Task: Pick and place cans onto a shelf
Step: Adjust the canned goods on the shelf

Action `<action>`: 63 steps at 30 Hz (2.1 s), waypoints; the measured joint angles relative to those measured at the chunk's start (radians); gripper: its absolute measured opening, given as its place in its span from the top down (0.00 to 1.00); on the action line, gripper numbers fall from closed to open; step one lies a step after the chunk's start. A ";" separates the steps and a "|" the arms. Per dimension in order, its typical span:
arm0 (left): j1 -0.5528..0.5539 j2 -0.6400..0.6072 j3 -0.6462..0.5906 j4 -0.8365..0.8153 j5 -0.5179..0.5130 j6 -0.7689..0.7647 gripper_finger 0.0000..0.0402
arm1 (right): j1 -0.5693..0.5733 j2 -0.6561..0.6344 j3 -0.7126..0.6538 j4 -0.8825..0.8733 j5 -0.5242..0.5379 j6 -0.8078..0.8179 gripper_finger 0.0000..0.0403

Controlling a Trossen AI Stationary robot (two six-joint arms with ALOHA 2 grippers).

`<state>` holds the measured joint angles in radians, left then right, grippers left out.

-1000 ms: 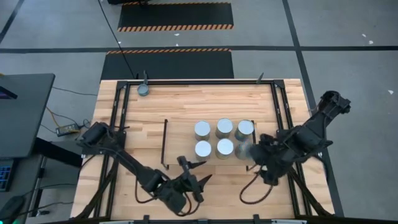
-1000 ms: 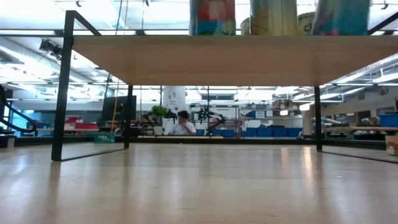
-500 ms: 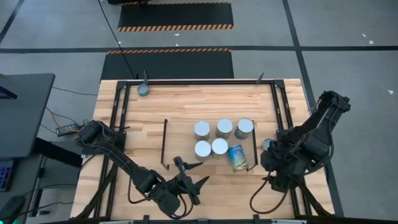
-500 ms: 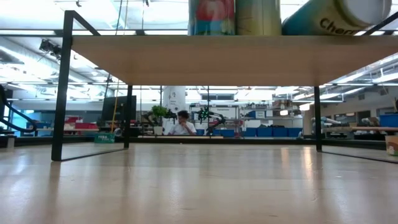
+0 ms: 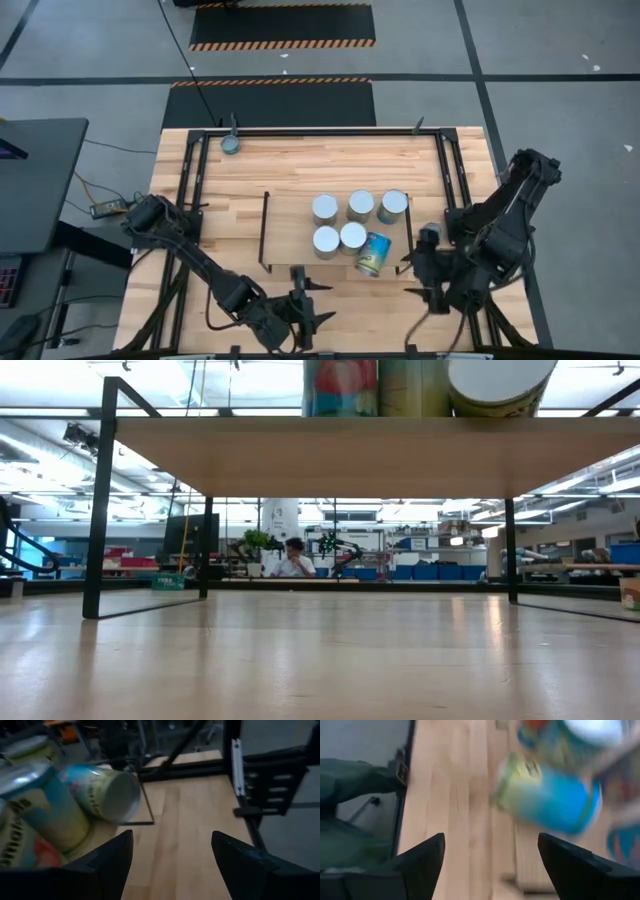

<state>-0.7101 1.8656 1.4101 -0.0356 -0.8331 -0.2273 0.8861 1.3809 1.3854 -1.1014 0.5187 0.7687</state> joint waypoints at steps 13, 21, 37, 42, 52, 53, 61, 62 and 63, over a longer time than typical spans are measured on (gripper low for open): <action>0.015 0.007 0.000 -0.057 0.017 -0.130 0.32 | -0.061 0.163 0.000 0.245 0.117 -0.699 0.13; 0.020 0.014 0.000 -0.060 0.015 -0.220 0.32 | -0.069 0.171 0.000 0.071 0.114 -0.868 0.04; 0.023 0.051 0.001 -0.020 -0.028 -0.262 0.32 | -0.176 0.171 0.000 0.079 0.022 -1.133 0.02; 0.023 0.051 0.000 -0.020 -0.028 -0.259 0.32 | -0.217 0.171 0.000 0.080 -0.041 -1.176 0.02; 0.029 0.051 0.000 -0.019 -0.028 -0.259 0.32 | -0.301 0.173 0.000 0.123 -0.169 -1.176 0.06; 0.029 0.051 0.000 -0.019 -0.028 -0.259 0.32 | -0.306 0.173 0.000 0.128 -0.172 -1.176 0.07; 0.027 0.051 0.000 -0.019 -0.027 -0.259 0.32 | -0.322 0.173 -0.060 0.154 -0.217 -1.185 0.13; 0.027 0.051 0.000 -0.019 -0.028 -0.259 0.32 | -0.322 0.173 -0.065 0.157 -0.213 -1.182 0.13; 0.027 0.051 0.000 -0.019 -0.027 -0.259 0.32 | -0.321 0.173 -0.065 0.165 -0.210 -1.175 0.13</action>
<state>-0.6827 1.9167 1.4105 -0.0551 -0.8605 -0.4866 0.5651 1.5543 1.3201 -0.9367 0.3089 -0.4063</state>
